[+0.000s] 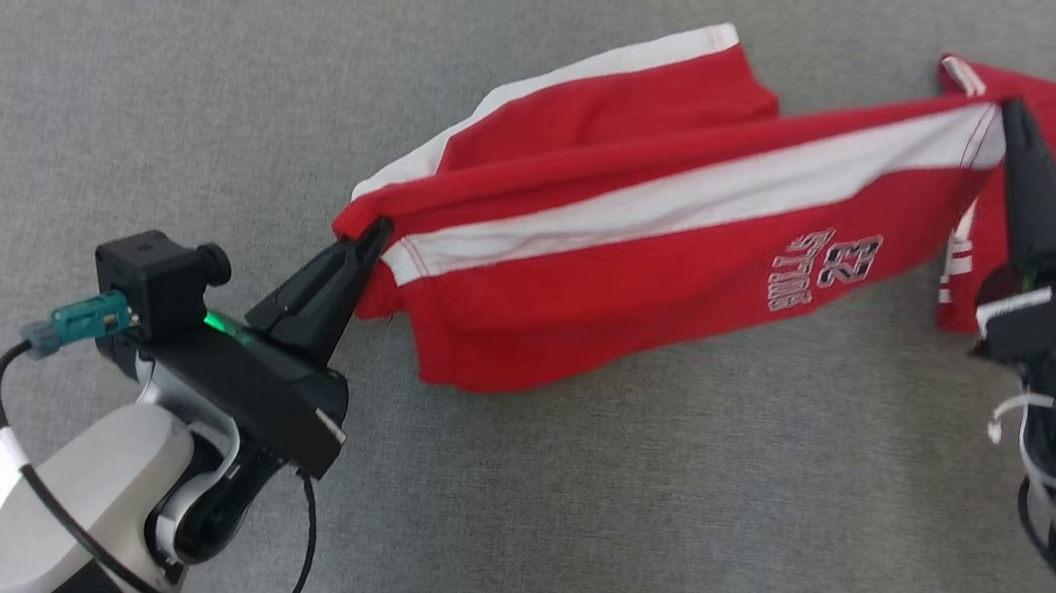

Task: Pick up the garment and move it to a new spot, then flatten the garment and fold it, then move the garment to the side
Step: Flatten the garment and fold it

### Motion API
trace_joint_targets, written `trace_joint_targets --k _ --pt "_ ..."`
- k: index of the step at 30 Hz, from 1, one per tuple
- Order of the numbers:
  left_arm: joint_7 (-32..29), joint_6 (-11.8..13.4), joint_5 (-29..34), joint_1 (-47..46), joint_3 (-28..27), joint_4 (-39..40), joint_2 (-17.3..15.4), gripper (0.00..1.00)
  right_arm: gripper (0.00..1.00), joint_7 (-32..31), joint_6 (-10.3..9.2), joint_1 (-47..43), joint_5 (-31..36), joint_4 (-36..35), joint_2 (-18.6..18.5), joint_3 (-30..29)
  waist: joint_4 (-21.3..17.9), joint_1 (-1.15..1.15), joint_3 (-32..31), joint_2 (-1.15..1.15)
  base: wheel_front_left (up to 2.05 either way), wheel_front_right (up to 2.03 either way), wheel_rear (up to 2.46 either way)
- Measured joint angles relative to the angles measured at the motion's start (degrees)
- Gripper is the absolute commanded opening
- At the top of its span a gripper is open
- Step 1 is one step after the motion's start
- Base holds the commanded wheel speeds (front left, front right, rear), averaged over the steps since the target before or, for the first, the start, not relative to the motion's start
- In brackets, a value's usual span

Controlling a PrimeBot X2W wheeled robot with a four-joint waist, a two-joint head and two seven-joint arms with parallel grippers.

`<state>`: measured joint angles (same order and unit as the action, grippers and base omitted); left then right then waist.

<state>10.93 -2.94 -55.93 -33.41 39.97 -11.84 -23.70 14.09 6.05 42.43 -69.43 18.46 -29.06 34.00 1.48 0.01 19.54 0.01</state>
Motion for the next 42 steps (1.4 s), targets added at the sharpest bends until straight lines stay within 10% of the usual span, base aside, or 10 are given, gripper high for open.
trace_joint_targets --k 38,39,40,41,42 --pt "0.0 3.1 2.7 -12.2 -0.9 -10.8 7.0 0.0 0.01 -8.5 1.02 27.8 7.1 34.0 9.7 8.0 8.8 -0.01 11.4 0.0 0.0 0.0 0.0" --pt "0.0 2.9 2.7 -12.2 -0.7 -11.5 7.2 0.03 0.32 -8.5 1.02 28.0 7.1 35.2 10.0 8.1 8.8 -0.01 11.3 0.0 0.0 0.0 0.0" --pt "0.0 2.9 2.7 -12.2 -0.7 -11.8 7.2 0.34 0.56 -8.5 1.02 28.3 7.1 35.8 10.3 8.2 8.8 -0.01 11.3 0.0 0.0 0.0 0.0" --pt "0.0 2.8 2.7 -12.2 -0.7 -12.1 7.3 0.86 1.0 -8.5 1.02 28.5 7.1 36.2 10.5 8.3 8.8 -0.01 11.3 0.0 0.0 0.0 0.0" --pt "0.0 2.4 2.7 -12.2 -0.6 -12.3 7.3 1.0 1.0 -8.5 1.02 28.7 7.1 36.5 10.7 8.4 8.8 -0.01 11.2 0.0 0.0 0.0 0.0"
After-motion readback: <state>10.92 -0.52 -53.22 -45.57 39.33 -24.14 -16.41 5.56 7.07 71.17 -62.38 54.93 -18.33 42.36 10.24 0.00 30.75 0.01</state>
